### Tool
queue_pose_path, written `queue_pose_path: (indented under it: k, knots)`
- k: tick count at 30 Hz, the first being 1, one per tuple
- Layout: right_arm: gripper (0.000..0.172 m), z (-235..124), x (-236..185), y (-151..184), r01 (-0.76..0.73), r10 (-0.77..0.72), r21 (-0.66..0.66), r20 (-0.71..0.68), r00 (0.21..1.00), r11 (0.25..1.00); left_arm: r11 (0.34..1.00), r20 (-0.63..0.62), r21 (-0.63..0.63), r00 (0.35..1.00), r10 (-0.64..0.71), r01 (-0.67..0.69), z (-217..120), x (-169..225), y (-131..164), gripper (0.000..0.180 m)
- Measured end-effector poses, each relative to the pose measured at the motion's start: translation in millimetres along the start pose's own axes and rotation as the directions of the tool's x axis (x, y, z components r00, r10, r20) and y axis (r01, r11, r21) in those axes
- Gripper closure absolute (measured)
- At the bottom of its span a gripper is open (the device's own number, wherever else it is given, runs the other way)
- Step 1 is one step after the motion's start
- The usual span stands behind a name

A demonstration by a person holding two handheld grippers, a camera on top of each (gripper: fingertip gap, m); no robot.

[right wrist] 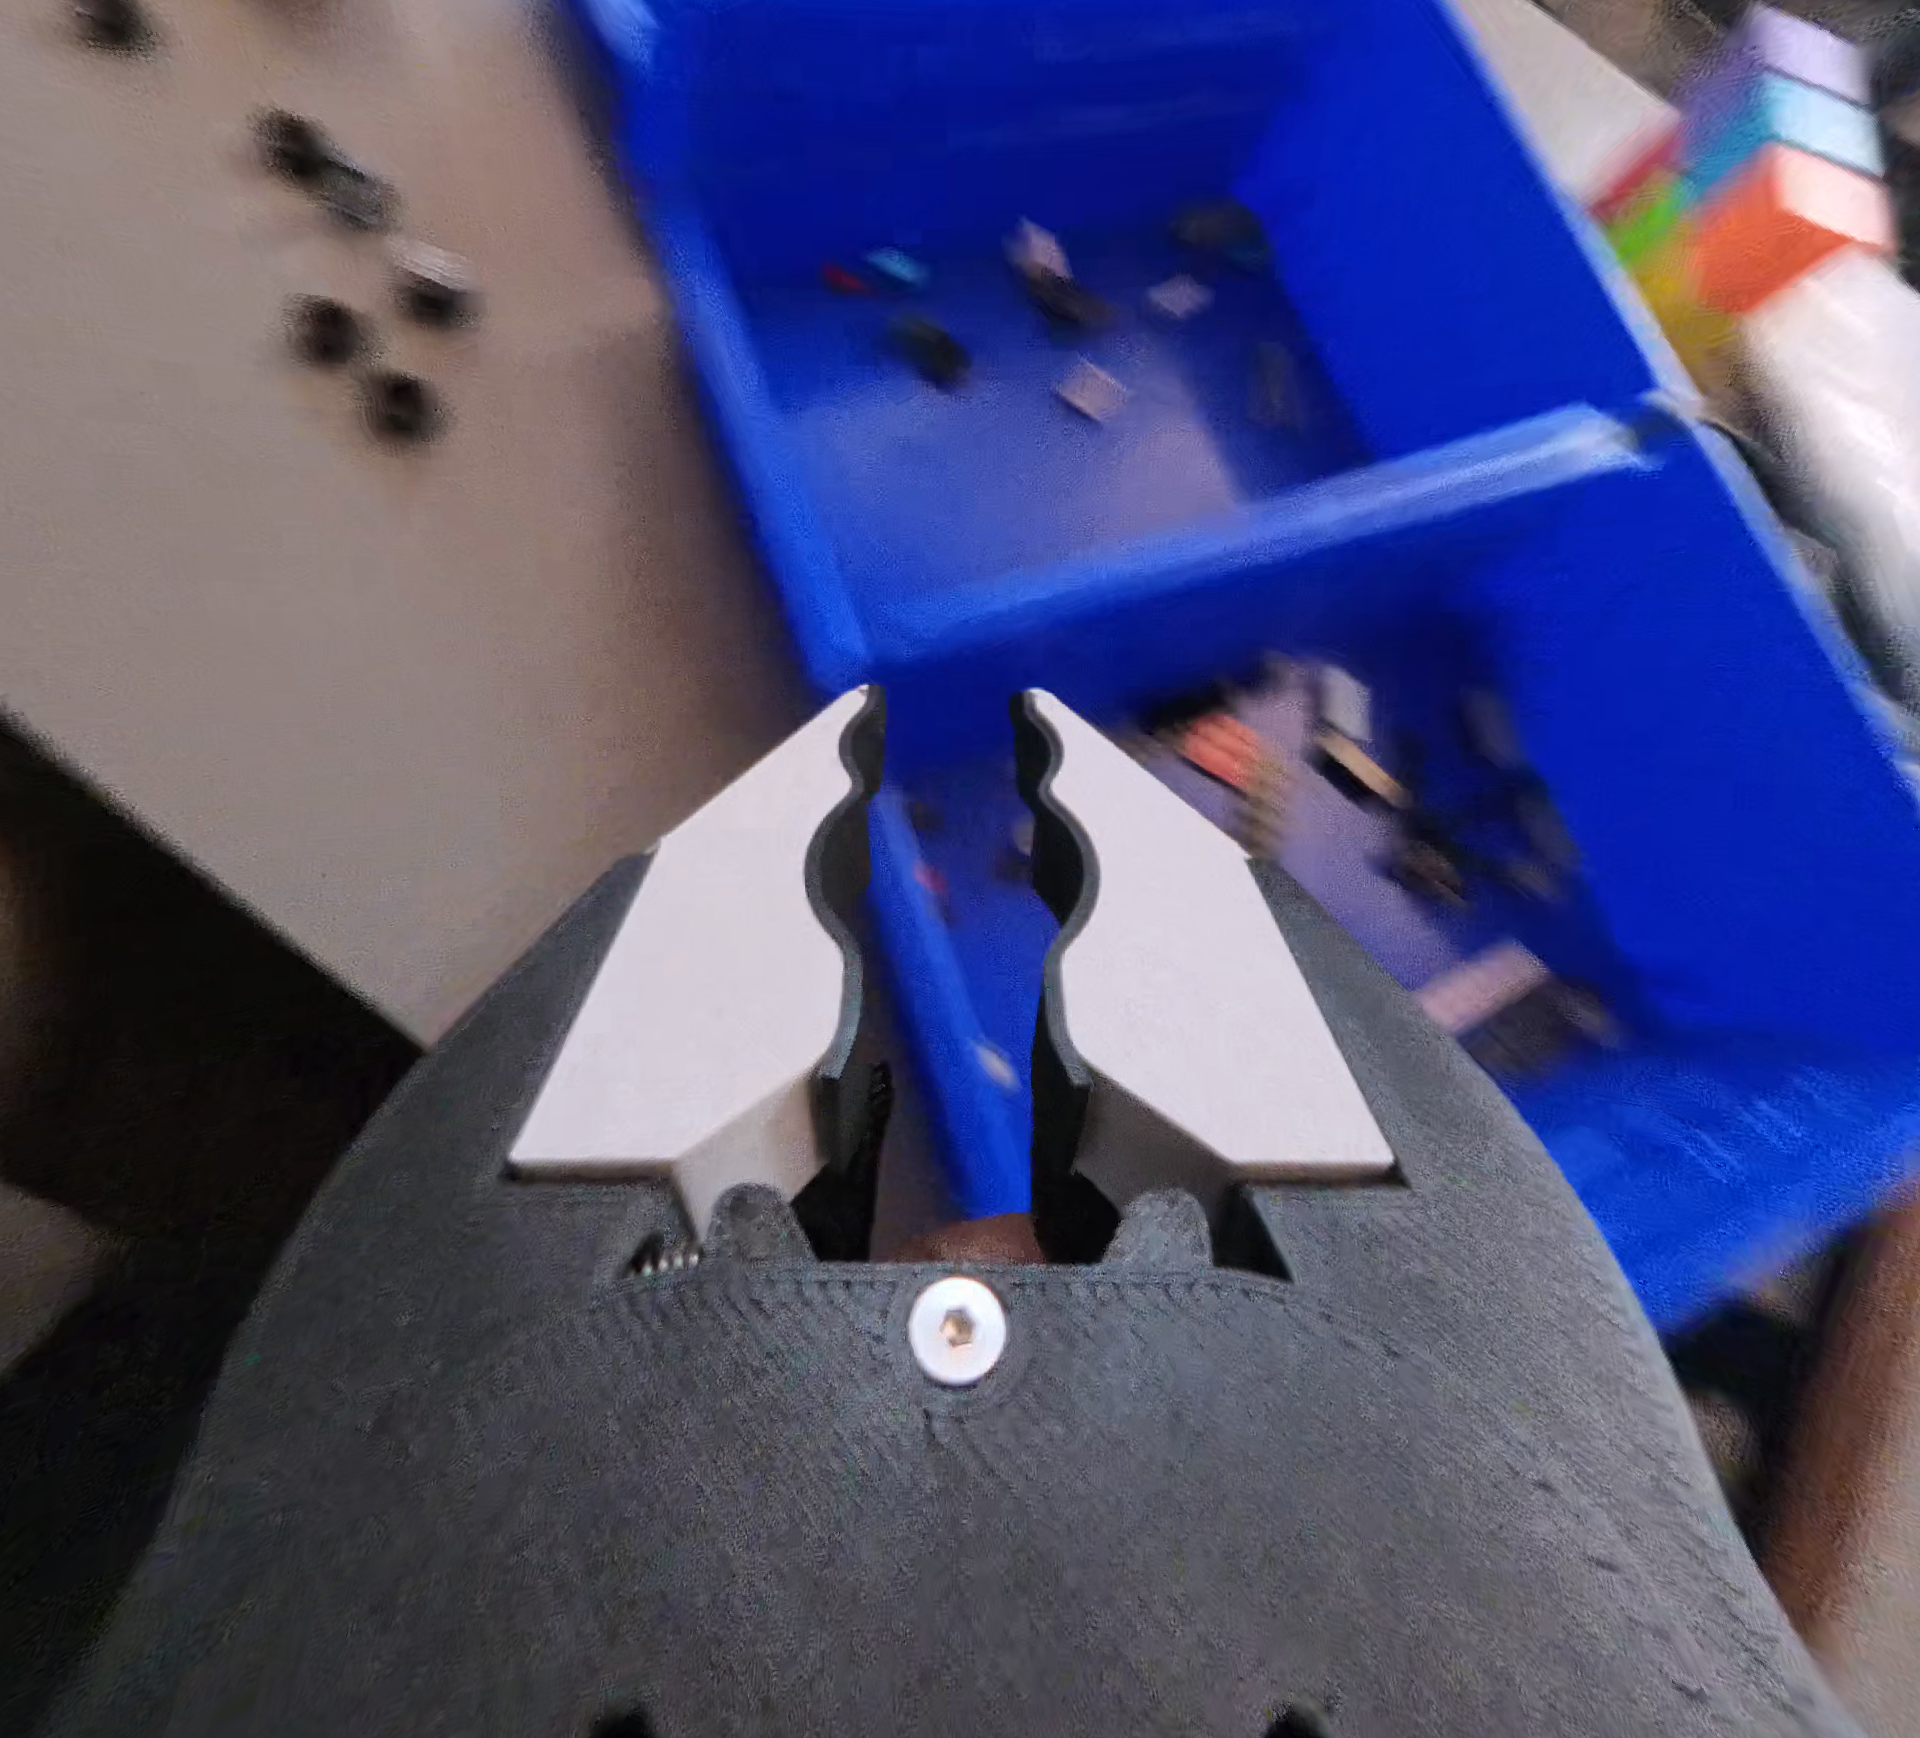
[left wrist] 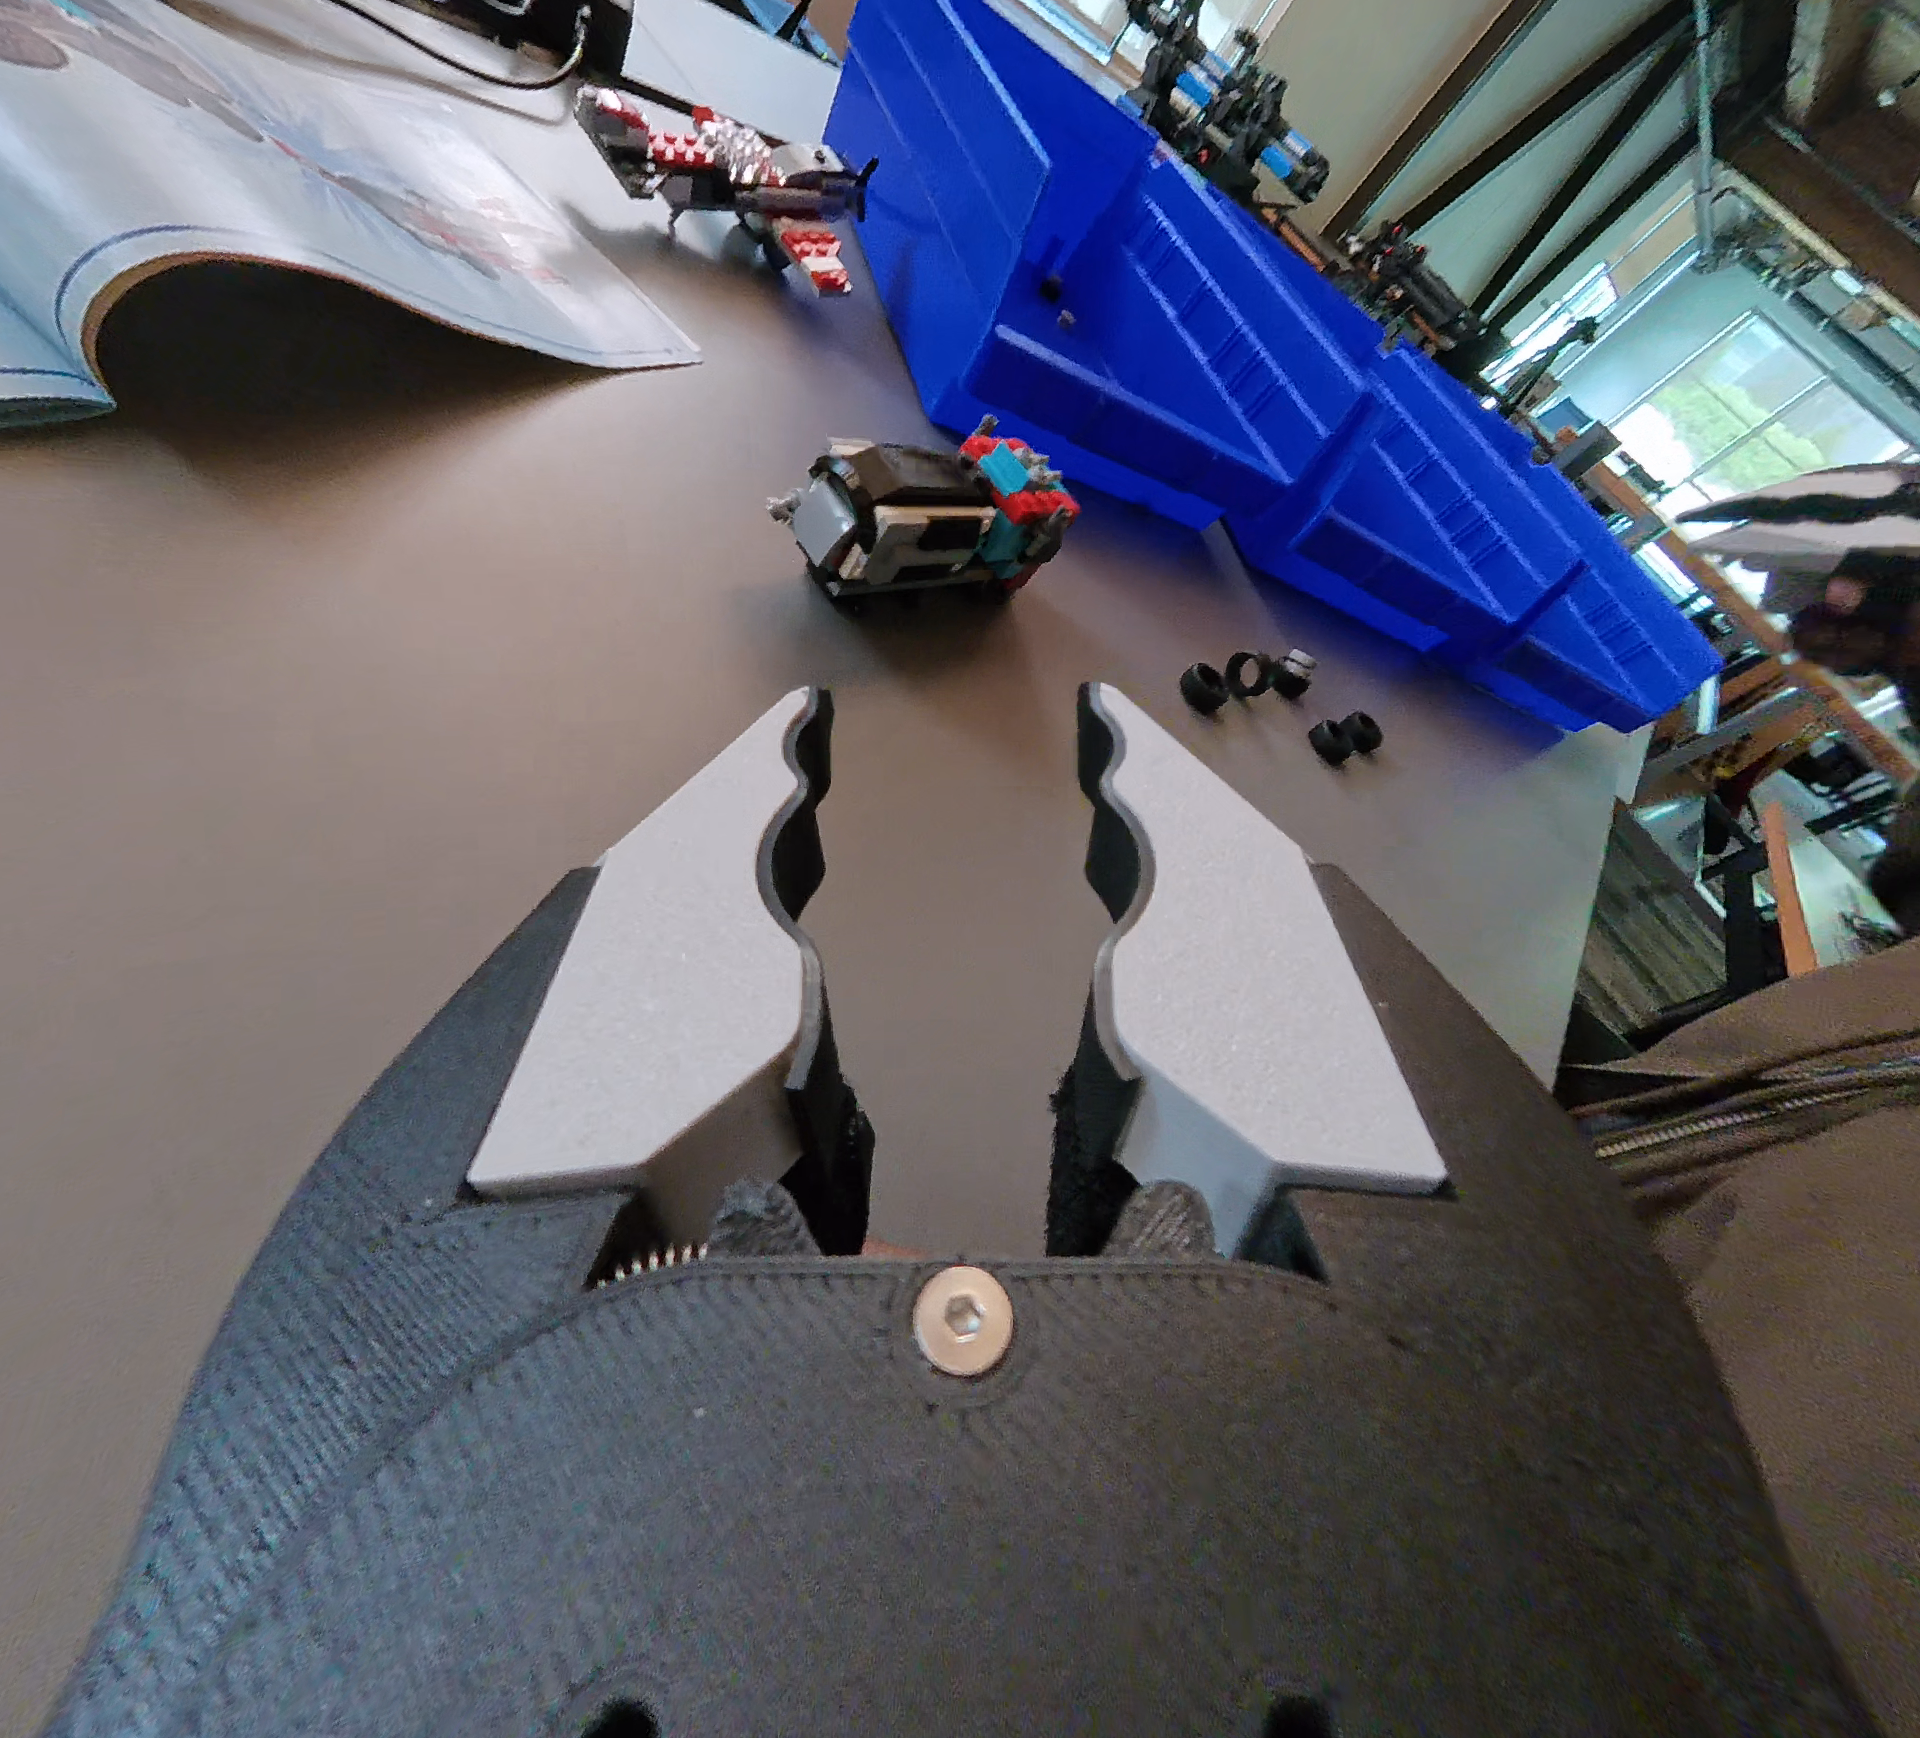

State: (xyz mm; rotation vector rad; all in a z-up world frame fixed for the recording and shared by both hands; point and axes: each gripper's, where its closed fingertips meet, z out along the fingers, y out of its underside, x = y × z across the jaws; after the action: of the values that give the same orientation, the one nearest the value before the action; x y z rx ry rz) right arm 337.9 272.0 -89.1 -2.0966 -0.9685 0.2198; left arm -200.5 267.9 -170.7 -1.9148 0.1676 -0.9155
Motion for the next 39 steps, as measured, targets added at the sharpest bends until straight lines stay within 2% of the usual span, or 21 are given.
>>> queue_pose_path:
  k: [3,5,8,13,16,20,23,24,30,32,34,36,39]
  knots:
    - [0.147,-20,86,48,-0.030,0.003,-0.163,-0.161,0.987,0.986,0.998,0.038,-0.056,0.999,0.010,-0.008,8,-5,6,0.132]
    - [0.147,-16,137,74,-0.058,0.002,-0.264,-0.210,0.978,0.963,0.997,0.060,-0.072,0.998,0.013,-0.009,11,-8,8,0.132]
    - [0.147,16,185,98,-0.101,0.033,-0.398,-0.175,0.984,0.912,0.997,0.091,-0.074,0.996,0.009,-0.003,11,-12,8,0.132]
    - [0.147,71,228,128,-0.069,-0.018,-0.628,-0.131,0.991,0.775,0.999,0.125,-0.051,0.992,0.000,0.007,9,-16,5,0.132]
    - [0.147,85,235,137,-0.070,-0.001,-0.690,-0.102,0.995,0.721,0.999,0.131,-0.043,0.991,-0.012,0.018,8,-18,5,0.132]
    - [0.147,90,240,138,-0.065,-0.010,-0.717,-0.100,0.995,0.694,0.998,0.112,-0.051,0.993,-0.020,0.026,9,-16,5,0.132]
    - [0.147,90,238,148,-0.041,-0.035,-0.768,-0.082,0.996,0.639,0.998,0.102,-0.060,0.995,-0.022,0.028,10,-16,6,0.132]
    - [0.153,91,236,151,-0.037,-0.037,-0.777,-0.077,0.996,0.629,0.998,0.096,-0.063,0.995,-0.021,0.027,10,-15,6,0.132]
    - [0.156,89,236,150,-0.046,-0.054,-0.785,-0.100,0.994,0.618,0.999,0.073,-0.048,0.997,-0.015,0.019,9,-11,4,0.132]
    - [0.156,81,236,143,-0.061,-0.054,-0.765,-0.124,0.991,0.641,0.999,0.067,-0.036,0.998,-0.012,0.014,7,-10,3,0.132]
    - [0.156,70,229,124,-0.075,-0.040,-0.714,-0.143,0.989,0.696,1.000,0.061,-0.025,0.998,-0.009,0.010,6,-9,1,0.132]
    - [0.156,57,211,95,-0.062,-0.033,-0.631,-0.137,0.990,0.774,1.000,0.055,-0.017,0.998,-0.007,0.008,5,-8,0,0.132]
    - [0.156,35,154,34,0.016,-0.054,-0.439,-0.073,0.996,0.899,1.000,0.048,-0.013,0.999,-0.006,0.007,5,-7,0,0.132]
